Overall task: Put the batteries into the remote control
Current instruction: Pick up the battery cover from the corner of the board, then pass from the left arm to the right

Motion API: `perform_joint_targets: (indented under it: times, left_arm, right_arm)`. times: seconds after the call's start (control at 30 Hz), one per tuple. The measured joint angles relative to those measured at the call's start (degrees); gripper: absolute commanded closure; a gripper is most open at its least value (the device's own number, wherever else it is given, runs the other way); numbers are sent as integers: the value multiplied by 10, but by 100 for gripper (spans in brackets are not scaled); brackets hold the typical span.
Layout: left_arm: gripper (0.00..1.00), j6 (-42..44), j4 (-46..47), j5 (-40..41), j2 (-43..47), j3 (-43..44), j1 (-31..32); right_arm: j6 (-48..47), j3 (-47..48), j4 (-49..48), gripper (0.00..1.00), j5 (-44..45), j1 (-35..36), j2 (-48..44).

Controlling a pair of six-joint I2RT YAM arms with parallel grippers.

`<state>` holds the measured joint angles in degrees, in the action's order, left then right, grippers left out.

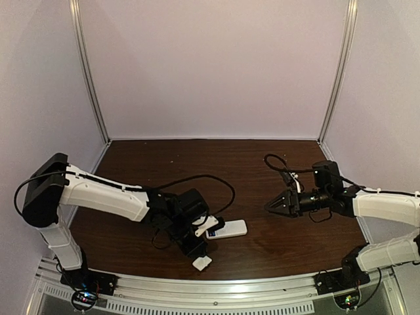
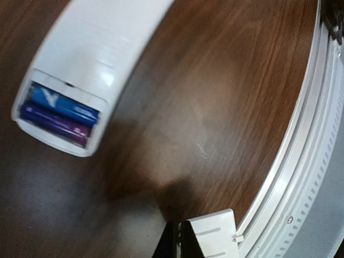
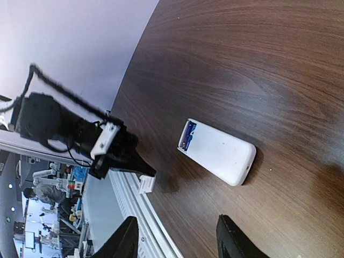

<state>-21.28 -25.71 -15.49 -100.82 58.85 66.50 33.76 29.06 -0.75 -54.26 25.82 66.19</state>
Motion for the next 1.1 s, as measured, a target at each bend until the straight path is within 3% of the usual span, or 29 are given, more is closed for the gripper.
perform_joint_targets:
  times: [0.2, 0.5, 0.77, 1.1]
  left_arm:
    - [100, -1, 5, -107, 36, 25, -97]
    - [100, -17, -40, -298, 38, 48, -109]
    - [100, -38, -52, -416, 38, 5, -110]
    - [100, -37, -63, -485, 14, 5, -118]
  right_arm:
    - [-97, 44, 54, 53, 73, 92, -72]
    - [-172, 64, 72, 55, 141, 222, -111]
    - [-287, 214, 167, 58, 214, 373, -16]
    - [-423, 317, 246, 60, 301, 479, 107]
